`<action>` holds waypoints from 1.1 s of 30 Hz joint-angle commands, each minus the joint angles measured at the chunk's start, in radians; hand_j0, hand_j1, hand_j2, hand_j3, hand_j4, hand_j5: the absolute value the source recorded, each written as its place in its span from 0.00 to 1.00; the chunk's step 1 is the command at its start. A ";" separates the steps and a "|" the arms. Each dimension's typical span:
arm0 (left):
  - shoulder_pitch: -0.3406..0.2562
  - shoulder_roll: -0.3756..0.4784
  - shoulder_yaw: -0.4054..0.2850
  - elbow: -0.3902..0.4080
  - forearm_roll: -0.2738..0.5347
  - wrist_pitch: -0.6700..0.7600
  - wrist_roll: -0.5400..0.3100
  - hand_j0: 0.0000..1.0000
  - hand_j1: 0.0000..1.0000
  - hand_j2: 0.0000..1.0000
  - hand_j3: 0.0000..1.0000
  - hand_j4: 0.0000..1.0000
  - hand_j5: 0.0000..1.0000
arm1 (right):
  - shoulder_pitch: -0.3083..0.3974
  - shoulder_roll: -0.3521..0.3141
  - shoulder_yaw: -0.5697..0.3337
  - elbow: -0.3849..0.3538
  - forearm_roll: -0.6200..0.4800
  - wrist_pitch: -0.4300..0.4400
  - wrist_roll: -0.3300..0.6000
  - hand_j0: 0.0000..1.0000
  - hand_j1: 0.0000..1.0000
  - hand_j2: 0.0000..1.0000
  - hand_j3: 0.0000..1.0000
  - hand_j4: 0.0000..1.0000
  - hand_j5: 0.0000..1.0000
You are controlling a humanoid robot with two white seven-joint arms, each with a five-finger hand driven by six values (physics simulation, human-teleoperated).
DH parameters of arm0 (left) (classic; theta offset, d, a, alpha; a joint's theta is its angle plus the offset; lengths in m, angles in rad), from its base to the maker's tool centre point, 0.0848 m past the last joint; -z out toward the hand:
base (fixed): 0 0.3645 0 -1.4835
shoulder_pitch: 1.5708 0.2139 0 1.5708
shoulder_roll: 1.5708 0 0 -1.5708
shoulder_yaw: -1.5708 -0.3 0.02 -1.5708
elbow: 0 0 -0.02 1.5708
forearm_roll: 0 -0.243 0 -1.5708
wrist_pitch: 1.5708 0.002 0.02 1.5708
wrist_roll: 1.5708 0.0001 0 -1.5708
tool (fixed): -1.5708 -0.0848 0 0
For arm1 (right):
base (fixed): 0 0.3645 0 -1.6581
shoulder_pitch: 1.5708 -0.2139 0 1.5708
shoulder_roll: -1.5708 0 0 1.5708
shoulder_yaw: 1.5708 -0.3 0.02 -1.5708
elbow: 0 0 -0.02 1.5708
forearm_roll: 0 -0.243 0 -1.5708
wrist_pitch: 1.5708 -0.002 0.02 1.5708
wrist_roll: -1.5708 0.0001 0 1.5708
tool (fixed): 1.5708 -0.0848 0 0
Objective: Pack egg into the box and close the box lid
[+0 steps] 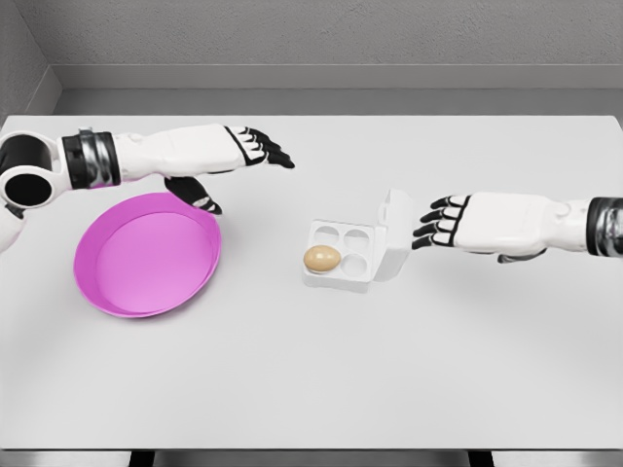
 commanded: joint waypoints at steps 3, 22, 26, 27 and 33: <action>0.000 0.002 0.013 -0.001 0.007 0.002 0.000 1.00 1.00 1.00 1.00 1.00 1.00 | -0.018 0.017 0.029 -0.001 -0.004 0.002 0.000 1.00 1.00 1.00 1.00 1.00 1.00; 0.020 -0.003 0.018 -0.002 0.005 0.002 -0.021 1.00 1.00 1.00 1.00 1.00 1.00 | -0.196 0.222 0.199 -0.001 -0.033 0.002 0.000 1.00 1.00 1.00 1.00 1.00 1.00; 0.031 -0.003 0.042 -0.012 0.005 0.002 -0.023 1.00 1.00 1.00 1.00 1.00 1.00 | -0.204 0.230 0.217 0.000 -0.035 0.002 0.000 1.00 1.00 1.00 1.00 1.00 1.00; 0.031 -0.003 0.042 -0.012 0.005 0.002 -0.023 1.00 1.00 1.00 1.00 1.00 1.00 | -0.204 0.228 0.224 0.000 -0.033 0.002 0.000 1.00 1.00 1.00 1.00 1.00 1.00; 0.031 -0.001 0.042 -0.013 0.005 0.002 -0.024 1.00 1.00 1.00 1.00 1.00 1.00 | -0.199 0.219 0.080 0.011 -0.036 0.002 0.000 1.00 1.00 1.00 1.00 1.00 1.00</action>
